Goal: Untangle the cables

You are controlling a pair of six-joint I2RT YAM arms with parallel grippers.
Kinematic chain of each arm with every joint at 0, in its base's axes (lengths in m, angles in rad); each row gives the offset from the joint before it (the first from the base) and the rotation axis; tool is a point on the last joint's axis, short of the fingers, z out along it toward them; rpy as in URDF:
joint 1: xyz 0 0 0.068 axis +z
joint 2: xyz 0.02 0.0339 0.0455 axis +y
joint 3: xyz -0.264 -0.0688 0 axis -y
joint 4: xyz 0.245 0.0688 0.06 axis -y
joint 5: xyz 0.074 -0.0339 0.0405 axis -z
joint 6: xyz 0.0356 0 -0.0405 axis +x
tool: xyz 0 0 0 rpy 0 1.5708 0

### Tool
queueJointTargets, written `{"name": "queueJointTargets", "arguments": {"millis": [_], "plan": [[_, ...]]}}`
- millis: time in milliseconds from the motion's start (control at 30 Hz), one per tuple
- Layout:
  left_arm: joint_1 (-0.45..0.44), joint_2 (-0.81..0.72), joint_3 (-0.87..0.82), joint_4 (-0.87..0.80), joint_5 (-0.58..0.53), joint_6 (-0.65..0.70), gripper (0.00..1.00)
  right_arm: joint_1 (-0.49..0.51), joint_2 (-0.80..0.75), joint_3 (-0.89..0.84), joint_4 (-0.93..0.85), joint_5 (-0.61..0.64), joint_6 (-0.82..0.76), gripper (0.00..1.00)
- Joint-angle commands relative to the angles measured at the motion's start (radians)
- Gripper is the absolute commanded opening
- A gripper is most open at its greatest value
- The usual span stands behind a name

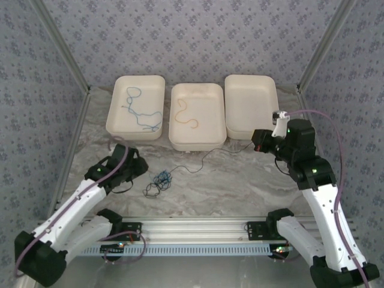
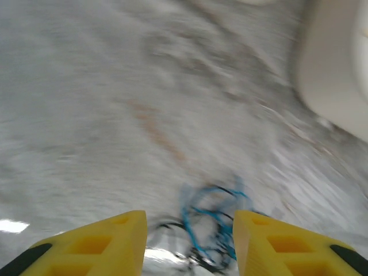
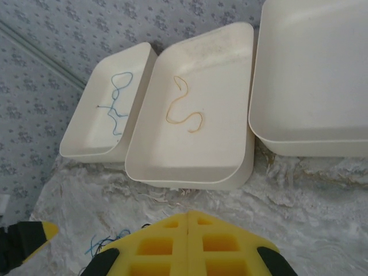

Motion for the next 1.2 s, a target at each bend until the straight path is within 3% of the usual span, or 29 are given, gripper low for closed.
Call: {"name": "queueJointTargets", "arguments": {"millis": [0, 100, 300, 533, 733, 867, 967, 1067, 1167], "plan": [[-0.121, 0.063, 0.033, 0.028, -0.035, 0.057, 0.45, 0.008, -0.001, 0.009, -0.022, 0.049, -0.028, 0.0], [-0.165, 0.16, 0.028, 0.042, -0.023, 0.077, 0.49, 0.009, 0.011, 0.012, -0.026, 0.06, -0.035, 0.0], [-0.165, 0.28, 0.061, 0.061, -0.045, 0.135, 0.53, 0.008, 0.013, -0.002, -0.023, 0.072, -0.039, 0.0], [-0.154, 0.357, 0.078, 0.092, -0.026, 0.298, 0.53, 0.006, 0.013, -0.009, -0.018, 0.068, -0.037, 0.0], [-0.155, 0.275, 0.059, 0.174, 0.07, 0.336, 0.54, 0.001, 0.02, -0.013, -0.008, 0.064, -0.038, 0.0], [-0.155, 0.145, 0.063, 0.131, 0.095, 0.374, 0.55, -0.001, 0.032, -0.015, -0.001, 0.061, -0.039, 0.0], [-0.156, 0.164, 0.07, 0.082, 0.124, 0.4, 0.54, -0.002, 0.038, -0.016, 0.007, 0.058, -0.038, 0.0], [-0.2, 0.328, 0.134, -0.012, 0.033, 0.389, 0.48, -0.003, 0.04, -0.018, 0.012, 0.057, -0.035, 0.0], [-0.257, 0.382, 0.159, -0.025, -0.019, 0.382, 0.5, -0.005, 0.041, -0.019, 0.015, 0.054, -0.034, 0.0]]}}
